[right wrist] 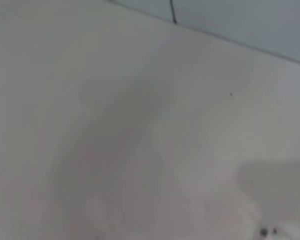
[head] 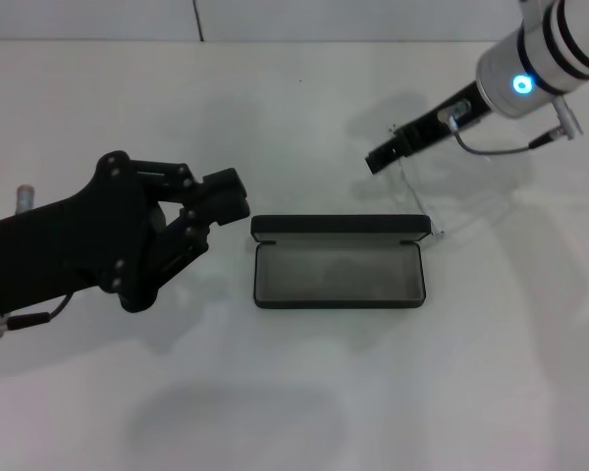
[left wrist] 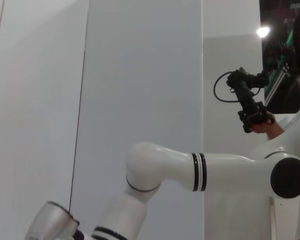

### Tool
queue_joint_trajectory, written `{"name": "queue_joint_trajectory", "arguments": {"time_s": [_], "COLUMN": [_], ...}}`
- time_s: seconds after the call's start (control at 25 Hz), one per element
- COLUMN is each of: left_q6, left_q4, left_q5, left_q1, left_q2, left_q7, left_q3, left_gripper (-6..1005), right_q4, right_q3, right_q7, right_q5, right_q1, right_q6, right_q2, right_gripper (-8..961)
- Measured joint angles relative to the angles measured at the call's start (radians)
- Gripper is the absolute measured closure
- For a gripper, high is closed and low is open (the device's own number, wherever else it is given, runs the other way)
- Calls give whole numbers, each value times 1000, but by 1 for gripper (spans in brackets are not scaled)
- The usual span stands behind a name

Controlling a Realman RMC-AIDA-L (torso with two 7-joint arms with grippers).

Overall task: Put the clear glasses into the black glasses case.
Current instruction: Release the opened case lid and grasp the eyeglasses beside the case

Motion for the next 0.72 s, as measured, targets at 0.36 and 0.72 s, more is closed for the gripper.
{"name": "queue_joint_trajectory", "arguments": {"time_s": [0.36,0.72], "left_q6": [-1,-17], "left_q4": [-47,-50], "left_q5": [0,-2], "left_q1": [-36,-40], "left_q2": [0,-2], "left_q7": [18,20], "left_q3": [-1,-1], "left_gripper": [917,917], "right_q4": [14,36], "right_q3": [-37,-66], "right_q7": [6,-3], "right_q5": [-4,6], "right_q1": [-55,-60], "right_q6": [56,102], "right_q2": [0,0], "right_gripper": [283,309]}}
